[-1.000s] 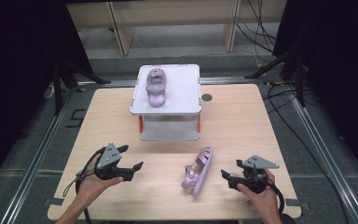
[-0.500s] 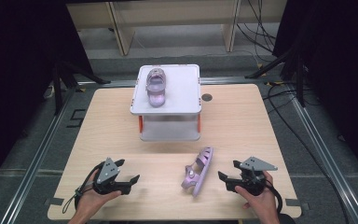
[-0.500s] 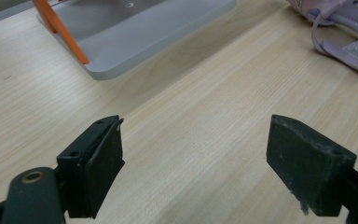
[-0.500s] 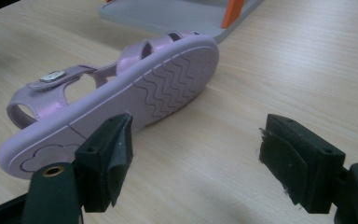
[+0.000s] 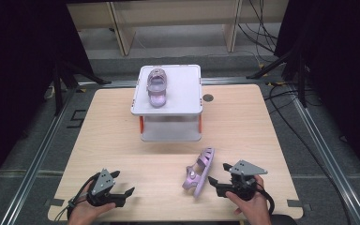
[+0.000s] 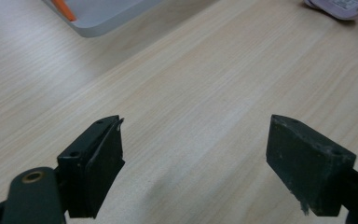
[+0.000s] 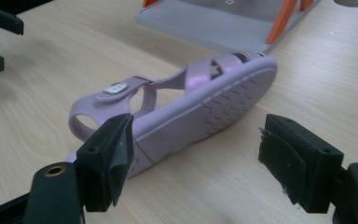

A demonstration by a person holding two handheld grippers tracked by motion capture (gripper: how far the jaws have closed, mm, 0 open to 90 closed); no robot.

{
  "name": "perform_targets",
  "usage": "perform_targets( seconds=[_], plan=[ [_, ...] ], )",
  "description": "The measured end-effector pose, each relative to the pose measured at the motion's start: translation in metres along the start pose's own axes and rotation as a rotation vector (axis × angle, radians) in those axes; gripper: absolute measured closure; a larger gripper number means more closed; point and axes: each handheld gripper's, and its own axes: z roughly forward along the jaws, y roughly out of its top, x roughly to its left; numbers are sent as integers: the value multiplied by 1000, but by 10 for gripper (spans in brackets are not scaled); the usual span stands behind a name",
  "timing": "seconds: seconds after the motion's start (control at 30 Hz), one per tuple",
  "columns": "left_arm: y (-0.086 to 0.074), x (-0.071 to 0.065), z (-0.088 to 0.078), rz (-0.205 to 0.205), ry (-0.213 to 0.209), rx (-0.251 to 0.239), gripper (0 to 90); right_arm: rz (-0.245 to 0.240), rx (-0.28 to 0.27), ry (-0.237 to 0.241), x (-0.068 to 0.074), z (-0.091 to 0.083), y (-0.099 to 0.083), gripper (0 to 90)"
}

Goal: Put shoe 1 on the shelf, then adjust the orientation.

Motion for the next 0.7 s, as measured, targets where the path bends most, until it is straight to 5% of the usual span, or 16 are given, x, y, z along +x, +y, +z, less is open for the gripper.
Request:
perform_targets(
  seconds=[0.07, 0.2, 0.23, 0.37, 0.47, 0.5, 0.7],
  plan=[
    [0, 0, 0, 1, -5, 3, 185, 22, 13, 14, 8, 1, 3, 258],
    [0, 0, 1, 6, 6, 3, 190, -63, -4, -4, 16, 5, 9, 258],
    [0, 0, 0, -1, -8, 3, 190, -43, 10, 18, 20, 6, 10, 258],
    [1, 0, 1, 6, -5, 9, 191, -80, -8, 43, 29, 9, 15, 258],
    [0, -2, 2, -25, -6, -8, 193, -106, -13, 64, 33, 11, 18, 259],
    [1, -1, 3, -8, -2, 2, 193, -77, 6, 69, 36, 11, 19, 262],
    [2, -2, 5, -36, -19, -1, 195, -109, -4, 82, 39, 16, 23, 281]
  ],
)
